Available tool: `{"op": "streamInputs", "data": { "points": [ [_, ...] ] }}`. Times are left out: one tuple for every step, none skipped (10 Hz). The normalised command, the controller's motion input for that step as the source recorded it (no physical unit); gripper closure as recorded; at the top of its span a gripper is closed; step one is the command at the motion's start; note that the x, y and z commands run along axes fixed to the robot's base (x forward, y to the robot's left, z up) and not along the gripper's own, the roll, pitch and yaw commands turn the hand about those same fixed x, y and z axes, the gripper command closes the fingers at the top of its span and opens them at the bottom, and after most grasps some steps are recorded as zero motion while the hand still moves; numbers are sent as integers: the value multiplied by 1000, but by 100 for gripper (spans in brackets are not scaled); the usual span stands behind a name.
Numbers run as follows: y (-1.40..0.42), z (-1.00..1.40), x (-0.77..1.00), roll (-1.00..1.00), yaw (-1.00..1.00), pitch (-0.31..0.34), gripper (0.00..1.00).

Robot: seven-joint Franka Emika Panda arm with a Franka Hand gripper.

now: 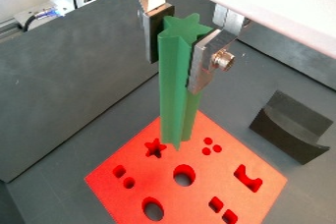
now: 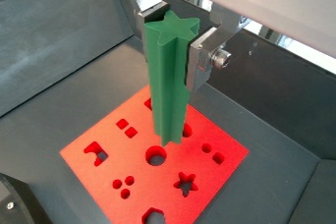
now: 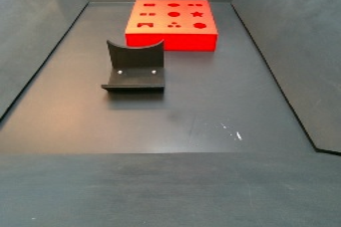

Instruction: Insert the star object.

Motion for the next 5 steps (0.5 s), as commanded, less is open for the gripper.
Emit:
{"op": "streamInputs", "data": {
  "points": [
    [0, 0, 0, -24, 0, 0, 100],
    [0, -40, 0, -4, 0, 0, 100],
    [191, -546, 0, -213, 0, -129, 100],
    [111, -831, -54, -30, 0, -211, 100],
    [0, -777, 6, 50, 69, -80, 100]
  ]
}}
